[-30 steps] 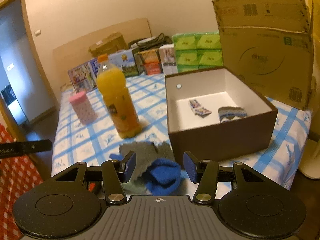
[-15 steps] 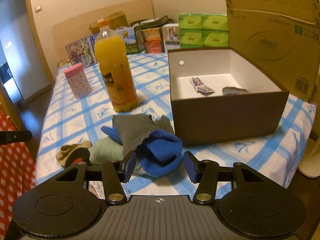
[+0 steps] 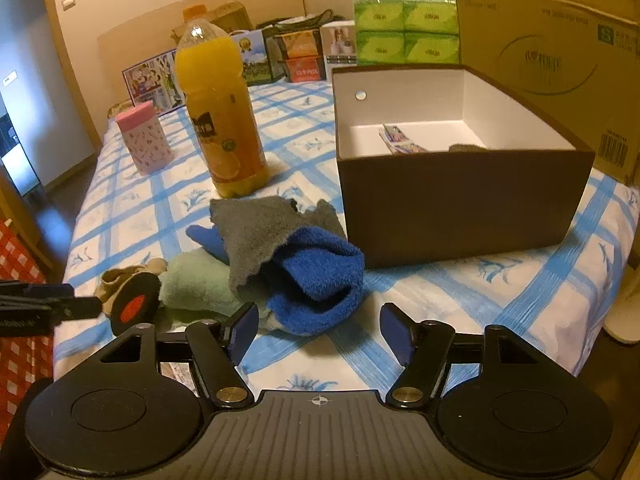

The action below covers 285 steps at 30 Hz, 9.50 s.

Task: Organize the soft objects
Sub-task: 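Withdraw both tools from the box toward the pile of cloths, then grasp the black-red round pad with the left tool while the right tool grasps the blue towel, then lift the blue towel and grey cloth with the right tool toward the box, then lower the towel and pad into the box and open both tools, then withdraw both tools from the box back toward the remaining items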

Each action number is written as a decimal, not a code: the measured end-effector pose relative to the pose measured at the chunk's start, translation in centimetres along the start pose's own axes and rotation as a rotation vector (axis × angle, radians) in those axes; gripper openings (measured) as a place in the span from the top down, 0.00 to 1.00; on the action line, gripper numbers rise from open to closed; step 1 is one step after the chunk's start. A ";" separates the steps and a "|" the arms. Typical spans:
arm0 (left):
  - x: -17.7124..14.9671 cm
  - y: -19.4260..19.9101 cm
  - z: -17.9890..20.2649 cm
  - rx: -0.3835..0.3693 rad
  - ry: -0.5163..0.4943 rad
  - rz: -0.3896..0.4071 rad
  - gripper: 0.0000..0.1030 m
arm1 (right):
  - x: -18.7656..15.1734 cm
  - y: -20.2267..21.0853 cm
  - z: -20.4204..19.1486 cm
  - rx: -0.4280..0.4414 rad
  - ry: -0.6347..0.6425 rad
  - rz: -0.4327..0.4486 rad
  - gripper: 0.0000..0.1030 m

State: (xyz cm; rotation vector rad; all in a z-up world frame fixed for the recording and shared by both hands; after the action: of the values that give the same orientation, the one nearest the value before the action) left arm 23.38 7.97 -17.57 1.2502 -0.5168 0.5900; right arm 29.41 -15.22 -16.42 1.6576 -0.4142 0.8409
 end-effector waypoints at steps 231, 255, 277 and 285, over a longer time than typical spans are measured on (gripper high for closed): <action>23.5 -16.5 16.9 -0.168 -0.147 -0.009 0.64 | 18.6 -10.5 14.0 0.033 -0.054 -0.046 0.41; 14.5 2.2 13.8 -0.160 -0.171 0.128 0.58 | 12.0 5.9 6.8 0.042 -0.235 0.125 0.34; 3.1 9.3 2.9 0.041 0.021 0.127 0.57 | 2.3 6.5 0.6 0.170 -0.289 0.038 0.30; 0.4 8.4 2.2 0.053 0.032 0.081 0.57 | -1.2 5.3 -2.5 0.132 -0.124 0.025 0.30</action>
State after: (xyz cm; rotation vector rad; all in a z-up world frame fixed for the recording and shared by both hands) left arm 18.00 7.64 -10.78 1.2725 -0.5298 0.6946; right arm 24.27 -14.43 -13.45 1.8369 -0.4748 0.8008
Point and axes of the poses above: each gripper's, at about its wrist camera, not at the fingertips, and y roughly against the way its jaws point, z to its right, x to its top, the point moved 8 cm from there along -y, roughly the way its jaws point, and after that the axes turned 12 degrees about -x, right-handed, at the moved point
